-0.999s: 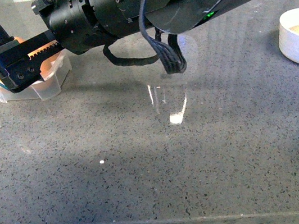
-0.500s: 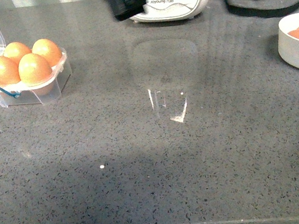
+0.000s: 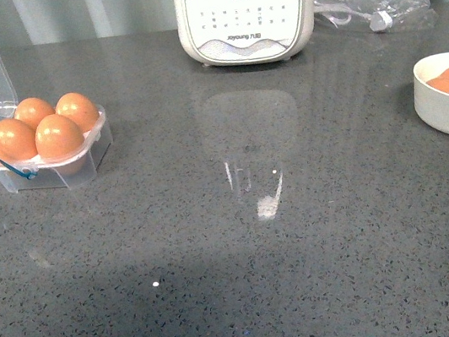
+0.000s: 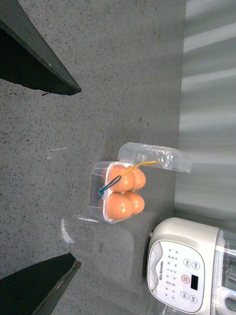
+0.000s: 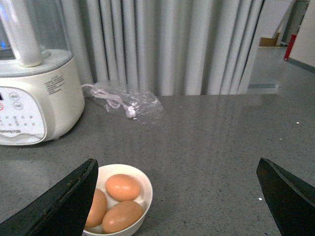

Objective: Put egg into box

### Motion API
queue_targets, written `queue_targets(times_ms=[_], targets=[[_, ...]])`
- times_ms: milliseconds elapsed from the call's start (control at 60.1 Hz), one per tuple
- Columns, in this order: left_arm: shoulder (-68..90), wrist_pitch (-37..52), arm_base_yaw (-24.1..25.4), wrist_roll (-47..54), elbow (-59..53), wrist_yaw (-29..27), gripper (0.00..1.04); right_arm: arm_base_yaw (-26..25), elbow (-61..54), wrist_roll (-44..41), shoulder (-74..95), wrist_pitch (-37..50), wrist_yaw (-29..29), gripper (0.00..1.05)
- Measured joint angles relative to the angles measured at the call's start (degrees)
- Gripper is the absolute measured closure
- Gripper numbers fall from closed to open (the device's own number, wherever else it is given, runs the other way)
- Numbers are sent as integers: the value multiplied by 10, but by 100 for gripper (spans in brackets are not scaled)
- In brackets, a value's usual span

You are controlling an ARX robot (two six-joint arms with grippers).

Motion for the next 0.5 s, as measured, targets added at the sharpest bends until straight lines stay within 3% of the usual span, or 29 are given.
queue_targets(times_ms=[67, 117, 366, 433, 500], targets=[[0, 0, 0, 0, 0, 0, 7, -13, -14, 4, -18, -1, -61, 20], [0, 0, 0, 0, 0, 0, 7, -8, -37, 4, -34, 3, -72, 30], [0, 0, 0, 0, 0, 0, 7, 17, -110, 4, -93, 9, -51, 71], [0, 0, 0, 0, 0, 0, 7, 46, -126, 4, -112, 9, -7, 84], [0, 0, 0, 0, 0, 0, 7, 63, -138, 4, -127, 7, -3, 94]])
